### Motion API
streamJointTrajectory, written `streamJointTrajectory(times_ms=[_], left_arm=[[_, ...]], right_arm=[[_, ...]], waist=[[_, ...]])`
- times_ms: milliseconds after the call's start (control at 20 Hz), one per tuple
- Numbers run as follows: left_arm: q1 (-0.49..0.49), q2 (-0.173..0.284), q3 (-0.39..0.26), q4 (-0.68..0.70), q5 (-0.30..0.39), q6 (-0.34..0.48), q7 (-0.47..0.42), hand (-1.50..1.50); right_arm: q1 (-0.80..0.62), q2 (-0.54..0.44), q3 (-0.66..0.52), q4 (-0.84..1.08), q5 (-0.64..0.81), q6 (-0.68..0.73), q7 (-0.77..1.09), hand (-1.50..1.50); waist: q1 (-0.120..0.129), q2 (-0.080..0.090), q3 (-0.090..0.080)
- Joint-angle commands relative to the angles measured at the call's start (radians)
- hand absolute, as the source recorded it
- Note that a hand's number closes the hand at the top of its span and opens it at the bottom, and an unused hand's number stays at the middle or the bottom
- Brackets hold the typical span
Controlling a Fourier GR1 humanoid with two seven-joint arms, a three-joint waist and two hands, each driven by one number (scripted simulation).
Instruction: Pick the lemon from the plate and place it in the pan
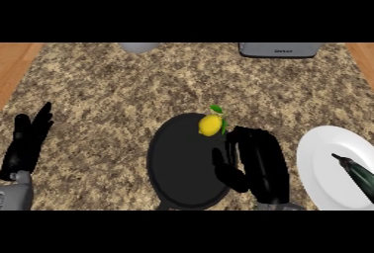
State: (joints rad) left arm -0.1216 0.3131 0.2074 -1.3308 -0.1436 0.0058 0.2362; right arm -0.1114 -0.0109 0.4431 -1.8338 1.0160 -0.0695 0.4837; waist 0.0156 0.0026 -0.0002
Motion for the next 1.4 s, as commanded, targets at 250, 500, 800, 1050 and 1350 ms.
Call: streamJointTrajectory(times_ms=[250, 500, 800, 1050, 1350], left_arm=[[-0.017, -0.01, -0.017, -0.033, -0.009, -0.007, 0.018, 0.0], [-0.044, -0.017, -0.019, 0.009, -0.029, 0.012, 0.017, 0.0], [-0.08, 0.005, -0.01, 0.013, -0.003, -0.03, 0.022, 0.0], [-0.031, -0.027, -0.044, -0.001, -0.02, -0.03, -0.021, 0.0], [-0.086, -0.008, -0.011, 0.05, -0.014, -0.02, -0.018, 0.0]], right_arm=[[-0.348, 0.011, 0.054, 0.613, -0.196, -0.316, 0.007, 1.5], [-0.482, 0.011, 0.13, 0.874, -0.399, -0.483, -0.086, 1.5], [-0.53, 0.011, 0.201, 0.996, -0.728, -0.541, -0.177, -1.5], [-0.563, 0.011, 0.276, 1.089, -0.897, -0.649, -0.336, -1.5], [-0.575, 0.011, 0.256, 1.073, -1.075, -0.739, -0.519, -1.5]], waist=[[0.018, 0.004, 0.001], [0.026, 0.006, 0.001], [0.061, 0.014, 0.003], [0.076, 0.017, 0.003], [0.07, 0.02, 0.003]])
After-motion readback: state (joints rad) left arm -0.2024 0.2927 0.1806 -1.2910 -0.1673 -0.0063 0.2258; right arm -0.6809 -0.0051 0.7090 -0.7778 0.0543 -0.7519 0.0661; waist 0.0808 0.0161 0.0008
